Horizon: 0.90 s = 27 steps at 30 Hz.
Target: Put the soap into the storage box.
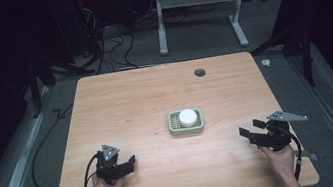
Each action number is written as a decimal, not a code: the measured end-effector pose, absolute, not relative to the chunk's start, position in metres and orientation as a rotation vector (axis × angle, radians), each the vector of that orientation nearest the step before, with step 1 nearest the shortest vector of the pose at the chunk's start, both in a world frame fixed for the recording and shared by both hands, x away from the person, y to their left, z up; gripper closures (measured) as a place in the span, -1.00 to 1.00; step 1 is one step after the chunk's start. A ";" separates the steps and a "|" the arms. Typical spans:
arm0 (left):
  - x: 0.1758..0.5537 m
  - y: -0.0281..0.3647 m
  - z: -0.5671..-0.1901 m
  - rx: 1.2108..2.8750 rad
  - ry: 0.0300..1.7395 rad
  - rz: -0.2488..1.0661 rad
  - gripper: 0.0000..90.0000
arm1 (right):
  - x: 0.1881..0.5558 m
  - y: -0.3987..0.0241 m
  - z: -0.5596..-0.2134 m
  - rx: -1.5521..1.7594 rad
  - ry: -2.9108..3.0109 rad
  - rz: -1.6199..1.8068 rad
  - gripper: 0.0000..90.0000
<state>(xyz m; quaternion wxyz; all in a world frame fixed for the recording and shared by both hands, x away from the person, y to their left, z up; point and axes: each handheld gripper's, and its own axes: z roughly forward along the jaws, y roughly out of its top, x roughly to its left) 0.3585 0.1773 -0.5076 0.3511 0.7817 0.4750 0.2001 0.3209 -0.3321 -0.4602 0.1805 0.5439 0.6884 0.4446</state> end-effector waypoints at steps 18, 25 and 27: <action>0.358 0.177 -0.508 2.024 1.230 0.519 -0.49 | 0.320 -0.331 -0.481 1.577 1.976 1.173 -0.36; 0.358 0.177 -0.507 2.026 1.230 0.518 -0.49 | 0.321 -0.329 -0.488 1.581 1.985 1.132 -0.36; 0.358 0.177 -0.507 2.026 1.230 0.518 -0.49 | 0.322 -0.328 -0.490 1.579 1.993 1.112 -0.36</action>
